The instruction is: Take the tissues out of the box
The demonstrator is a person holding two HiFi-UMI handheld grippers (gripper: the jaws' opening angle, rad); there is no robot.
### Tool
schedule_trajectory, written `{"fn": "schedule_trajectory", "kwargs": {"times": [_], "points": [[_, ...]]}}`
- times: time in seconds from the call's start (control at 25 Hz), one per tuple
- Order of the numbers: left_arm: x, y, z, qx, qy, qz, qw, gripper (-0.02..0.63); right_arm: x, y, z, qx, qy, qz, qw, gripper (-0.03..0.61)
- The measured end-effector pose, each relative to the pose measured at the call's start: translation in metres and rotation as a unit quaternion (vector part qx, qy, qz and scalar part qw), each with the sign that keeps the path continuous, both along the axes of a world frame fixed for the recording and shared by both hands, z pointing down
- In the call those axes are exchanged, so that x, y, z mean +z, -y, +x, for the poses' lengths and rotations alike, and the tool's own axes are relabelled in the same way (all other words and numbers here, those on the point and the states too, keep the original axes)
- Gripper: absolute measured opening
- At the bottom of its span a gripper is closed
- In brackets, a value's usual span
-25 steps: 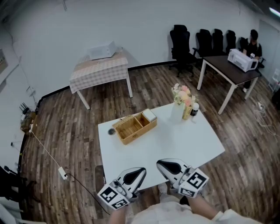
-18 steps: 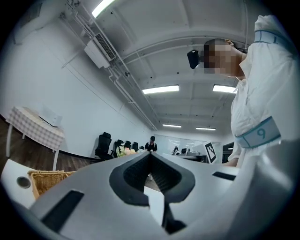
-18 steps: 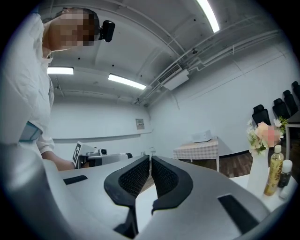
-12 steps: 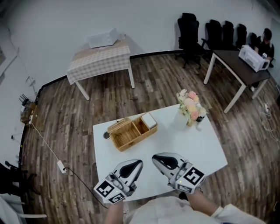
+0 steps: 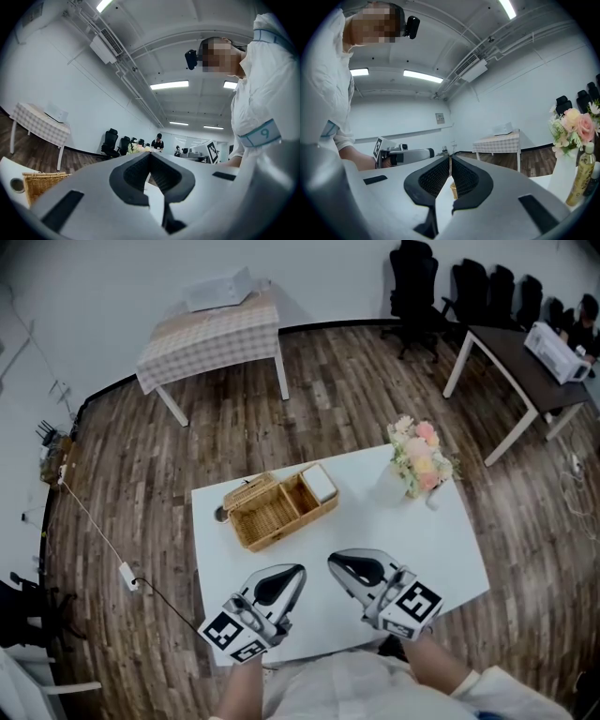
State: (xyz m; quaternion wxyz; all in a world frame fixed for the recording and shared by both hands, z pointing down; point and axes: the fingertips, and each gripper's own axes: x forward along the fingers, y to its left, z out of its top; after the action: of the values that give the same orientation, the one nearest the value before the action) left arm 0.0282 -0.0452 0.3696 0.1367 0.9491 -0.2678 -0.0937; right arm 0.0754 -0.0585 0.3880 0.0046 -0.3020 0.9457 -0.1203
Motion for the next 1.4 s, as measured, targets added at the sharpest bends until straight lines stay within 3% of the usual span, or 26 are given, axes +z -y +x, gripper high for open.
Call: {"fn": "schedule_trajectory", "kwargs": {"times": [1.08,1.24,1.4], "points": [[0.036,0.065,-0.023,0.023,-0.005,-0.024,0.9994,-0.002,0.038,0.068,-0.02,0.023,-0.047,-0.02,0.998,0.04],[0.042,0.072,-0.022,0.024,-0.005,-0.03,0.9992,-0.002,0.049,0.077,-0.022,0.023,-0.053,-0.038,0.998,0.111],[0.046,0.076,-0.022,0.028,-0.004,-0.037,0.9989,-0.002,0.058,0.087,-0.024,0.03,-0.055,-0.048,0.997,0.143]]}}
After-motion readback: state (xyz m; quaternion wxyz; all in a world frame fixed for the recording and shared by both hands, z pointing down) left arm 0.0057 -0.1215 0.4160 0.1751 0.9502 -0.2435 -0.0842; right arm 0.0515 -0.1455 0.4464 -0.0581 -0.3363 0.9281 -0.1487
